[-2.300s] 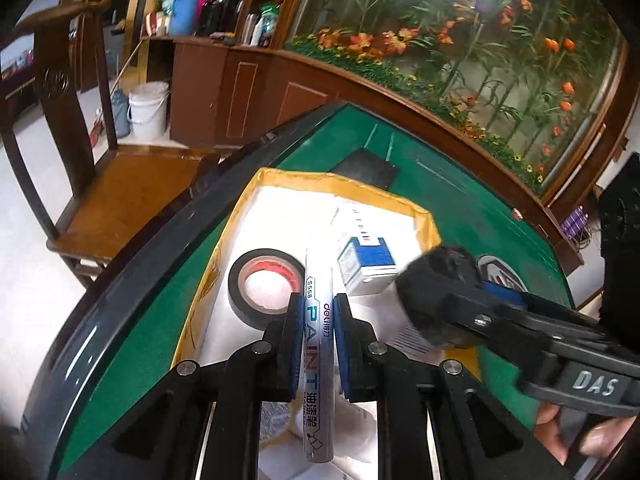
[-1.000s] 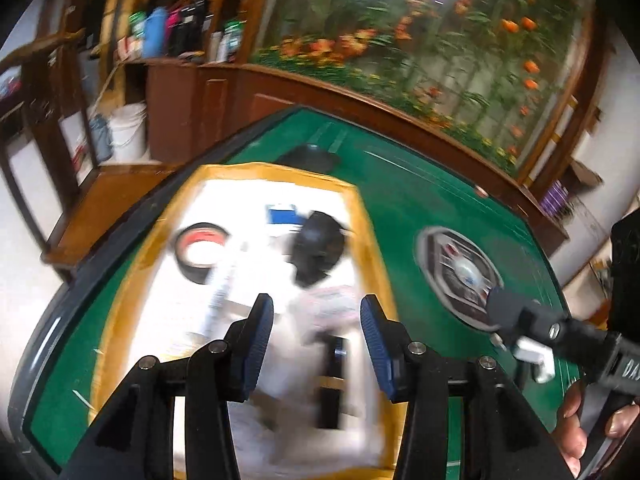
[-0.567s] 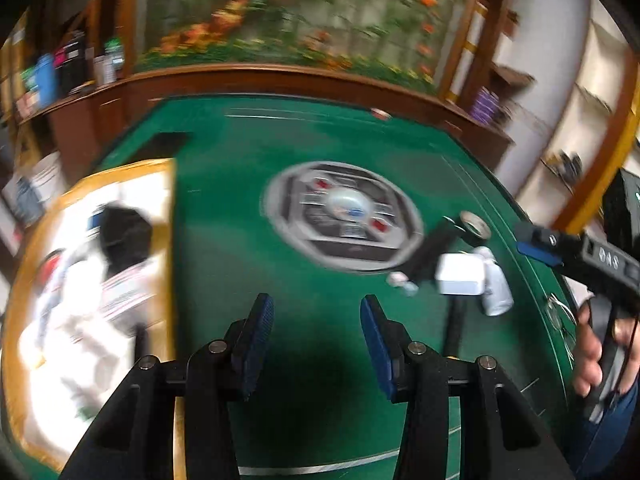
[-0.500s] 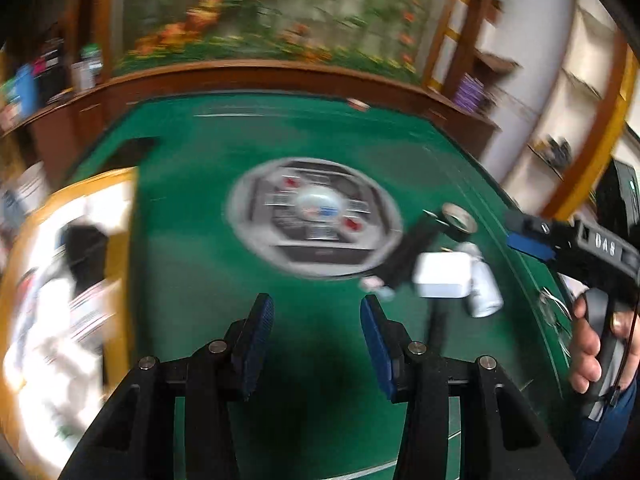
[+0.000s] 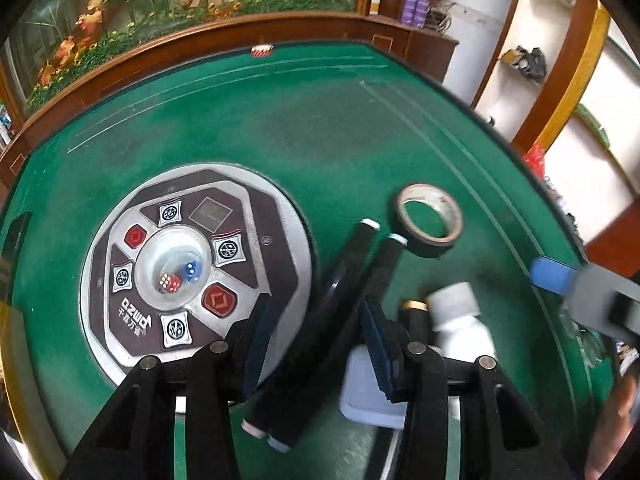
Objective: Organize rigid objects
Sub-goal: 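Move the left tool to the black markers while the right tool reaches a white bottle, then grasp a black marker with the left tool while the right tool grasps the white bottle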
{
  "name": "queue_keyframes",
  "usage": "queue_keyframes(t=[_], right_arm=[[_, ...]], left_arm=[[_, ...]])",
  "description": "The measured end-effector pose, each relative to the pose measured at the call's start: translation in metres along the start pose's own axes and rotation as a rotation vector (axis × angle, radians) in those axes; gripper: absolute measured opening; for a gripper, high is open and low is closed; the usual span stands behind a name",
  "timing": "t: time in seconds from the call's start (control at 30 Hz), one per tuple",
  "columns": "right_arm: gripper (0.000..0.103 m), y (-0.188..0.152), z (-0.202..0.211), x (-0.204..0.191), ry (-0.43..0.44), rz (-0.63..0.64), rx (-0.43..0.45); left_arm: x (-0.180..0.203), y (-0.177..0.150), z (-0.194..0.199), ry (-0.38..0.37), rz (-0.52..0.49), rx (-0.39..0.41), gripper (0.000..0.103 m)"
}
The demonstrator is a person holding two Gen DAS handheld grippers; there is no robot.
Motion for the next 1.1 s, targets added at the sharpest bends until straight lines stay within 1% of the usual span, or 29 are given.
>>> queue_keyframes(t=[0.03,0.07,0.1,0.13,0.17,0.23,0.3,0.43,0.5,0.57,0.6,0.63,0.67,0.7,0.77,0.8,0.87,0.9,0.93,1.0,1.07,1.1], right_arm=[[0.068,-0.001,-0.001,-0.001,0.007,-0.003,-0.006],[0.068,-0.001,-0.001,-0.001,0.009,-0.002,-0.010],[0.068,-0.002,-0.003,-0.002,0.009,0.000,-0.016],[0.068,-0.002,-0.003,-0.001,0.005,0.002,-0.018],[0.068,-0.003,-0.002,0.000,-0.001,0.002,-0.017],[0.068,-0.003,-0.002,0.002,-0.024,0.006,-0.013],[0.068,-0.003,-0.002,0.003,-0.035,0.008,-0.010],[0.068,-0.005,-0.007,0.005,-0.106,0.042,-0.019],[0.068,-0.008,-0.012,0.007,-0.148,0.064,-0.043],[0.067,-0.012,-0.017,0.008,-0.167,0.082,-0.063],[0.063,-0.014,-0.020,0.008,-0.182,0.103,-0.078],[0.047,-0.017,-0.024,0.006,-0.209,0.137,-0.096],[0.039,-0.021,-0.028,0.006,-0.240,0.159,-0.115],[0.038,-0.023,-0.031,0.008,-0.252,0.159,-0.127],[0.038,-0.028,-0.038,0.011,-0.242,0.147,-0.161],[0.038,-0.030,-0.041,0.010,-0.246,0.162,-0.175],[0.039,-0.038,-0.049,0.008,-0.284,0.216,-0.205],[0.039,-0.041,-0.052,0.006,-0.302,0.240,-0.202],[0.035,-0.044,-0.052,0.004,-0.318,0.266,-0.204],[0.033,-0.047,-0.053,0.002,-0.306,0.274,-0.203],[0.033,-0.043,-0.049,0.002,-0.319,0.277,-0.173],[0.033,-0.038,-0.044,0.004,-0.334,0.272,-0.140]], left_arm=[[0.000,0.000,-0.001,-0.008,0.007,0.000,0.047],[-0.002,-0.001,0.000,-0.001,0.018,0.002,0.045],[-0.005,-0.003,0.002,0.009,0.024,0.007,0.036],[-0.008,-0.007,0.005,0.021,0.023,0.007,0.032],[-0.011,-0.012,0.006,0.026,0.024,0.000,0.019],[-0.021,-0.023,0.002,0.087,0.029,-0.012,0.015],[-0.026,-0.031,0.007,0.076,0.037,0.010,0.015],[-0.039,-0.054,0.020,0.082,0.085,0.023,0.015],[-0.043,-0.068,0.029,0.103,0.104,0.042,0.015],[-0.043,-0.080,0.034,0.110,0.117,0.056,0.015],[-0.045,-0.086,0.038,0.115,0.129,0.064,0.015],[-0.047,-0.094,0.043,0.123,0.137,0.075,0.015],[-0.049,-0.100,0.047,0.126,0.139,0.085,0.015],[-0.051,-0.104,0.050,0.127,0.146,0.095,0.015],[-0.053,-0.107,0.051,0.116,0.164,0.109,0.015],[-0.053,-0.106,0.051,0.112,0.166,0.112,0.015],[-0.054,-0.107,0.051,0.114,0.170,0.116,0.015],[-0.054,-0.106,0.051,0.121,0.163,0.117,0.015],[-0.052,-0.105,0.050,0.127,0.158,0.117,0.016],[-0.053,-0.102,0.048,0.124,0.166,0.113,0.016],[-0.055,-0.102,0.048,0.101,0.184,0.124,0.016],[-0.056,-0.103,0.049,0.093,0.190,0.134,0.015]])
Point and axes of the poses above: each gripper's, at about its wrist camera, not at the fingertips, and z roughly against the way its jaws point, x to its right, y to its top, the point moved 6 cm from there along -z, roughly the way its jaws point, and after that the axes turned 2 degrees about y, right-handed, at the moved point
